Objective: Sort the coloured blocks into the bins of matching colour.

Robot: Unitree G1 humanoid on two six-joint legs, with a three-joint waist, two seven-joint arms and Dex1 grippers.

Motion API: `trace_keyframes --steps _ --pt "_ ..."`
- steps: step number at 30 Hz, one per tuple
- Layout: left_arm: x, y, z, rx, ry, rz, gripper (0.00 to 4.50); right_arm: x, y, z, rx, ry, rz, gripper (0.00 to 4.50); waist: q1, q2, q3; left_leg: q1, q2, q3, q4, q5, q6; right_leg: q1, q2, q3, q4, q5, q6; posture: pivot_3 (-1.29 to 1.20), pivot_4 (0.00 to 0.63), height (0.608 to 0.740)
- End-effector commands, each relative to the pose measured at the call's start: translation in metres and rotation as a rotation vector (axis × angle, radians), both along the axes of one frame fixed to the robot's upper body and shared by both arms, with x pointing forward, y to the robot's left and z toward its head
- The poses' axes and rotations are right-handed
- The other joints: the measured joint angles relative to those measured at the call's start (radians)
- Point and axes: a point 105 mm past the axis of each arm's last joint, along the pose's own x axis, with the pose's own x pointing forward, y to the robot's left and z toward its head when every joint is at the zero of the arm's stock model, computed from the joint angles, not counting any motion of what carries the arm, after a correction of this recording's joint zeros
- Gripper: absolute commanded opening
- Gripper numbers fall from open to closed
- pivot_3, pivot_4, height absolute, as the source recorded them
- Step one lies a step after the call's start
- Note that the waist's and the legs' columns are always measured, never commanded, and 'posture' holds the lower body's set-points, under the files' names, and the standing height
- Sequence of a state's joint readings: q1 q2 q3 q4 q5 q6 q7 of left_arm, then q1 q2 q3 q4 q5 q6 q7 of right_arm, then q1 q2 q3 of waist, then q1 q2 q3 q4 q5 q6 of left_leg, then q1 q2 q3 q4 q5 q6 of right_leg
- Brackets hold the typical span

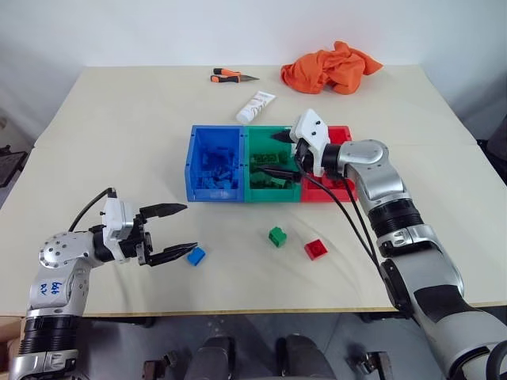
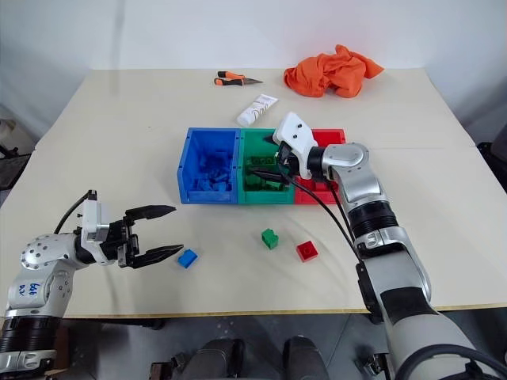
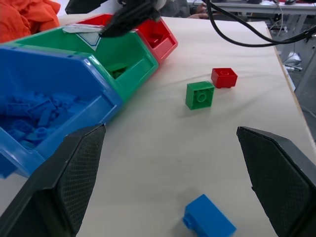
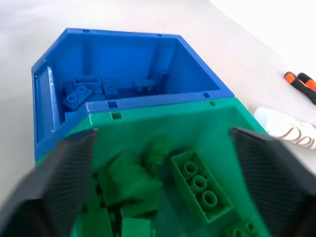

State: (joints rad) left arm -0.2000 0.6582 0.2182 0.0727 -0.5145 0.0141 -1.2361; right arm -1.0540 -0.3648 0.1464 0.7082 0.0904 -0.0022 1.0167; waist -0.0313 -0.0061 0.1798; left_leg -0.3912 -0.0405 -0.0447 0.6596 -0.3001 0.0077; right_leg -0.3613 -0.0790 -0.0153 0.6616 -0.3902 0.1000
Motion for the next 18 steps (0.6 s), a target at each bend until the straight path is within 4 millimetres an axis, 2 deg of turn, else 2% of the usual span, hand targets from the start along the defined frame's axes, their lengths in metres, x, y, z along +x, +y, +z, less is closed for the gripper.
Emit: trace_keyframes --steps 1,8,13,15,18 --pt "-0.002 0.012 0.003 -0.004 -0.048 0.038 4.5 -0.011 -0.019 0.023 0.015 -0.085 0.018 4.49 0.0 0.0 0.0 0.0 0.0 0.0 0.0 0.0 0.0 0.0 0.0 0.0 0.0 0.0 0.0 0.0 0.15 0.74" --pt "-0.004 0.02 -0.003 0.019 -0.007 0.039 4.5 -0.084 -0.089 -0.014 -0.102 0.121 0.113 4.49 0.023 0.0 0.0 -0.001 0.0 -0.002 -0.001 -0.001 0.001 0.002 0.0 -0.001 -0.004 0.0 0.0 0.0 0.15 0.74" --pt "-0.007 0.028 -0.007 0.035 0.033 0.038 4.5 -0.128 -0.155 -0.043 -0.222 0.273 -0.023 4.49 0.03 0.001 0.0 -0.001 0.0 -0.001 0.0 -0.001 0.001 0.003 0.0 0.0 -0.008 0.0 0.0 0.0 0.15 0.74" --pt "-0.009 0.031 -0.009 0.039 0.045 0.037 4.5 -0.143 -0.172 -0.052 -0.268 0.326 -0.068 4.49 0.027 0.001 0.0 0.0 0.001 0.0 -0.001 -0.001 0.001 0.003 0.0 0.0 -0.009 0.0 0.0 0.0 0.15 0.74" --pt "-0.01 0.034 -0.009 0.045 0.057 0.036 4.5 -0.158 -0.184 -0.06 -0.312 0.371 -0.104 4.49 0.021 0.001 0.0 0.001 0.001 0.001 -0.001 -0.001 0.001 0.005 0.0 0.001 -0.009 0.0 -0.001 0.0 0.15 0.74"
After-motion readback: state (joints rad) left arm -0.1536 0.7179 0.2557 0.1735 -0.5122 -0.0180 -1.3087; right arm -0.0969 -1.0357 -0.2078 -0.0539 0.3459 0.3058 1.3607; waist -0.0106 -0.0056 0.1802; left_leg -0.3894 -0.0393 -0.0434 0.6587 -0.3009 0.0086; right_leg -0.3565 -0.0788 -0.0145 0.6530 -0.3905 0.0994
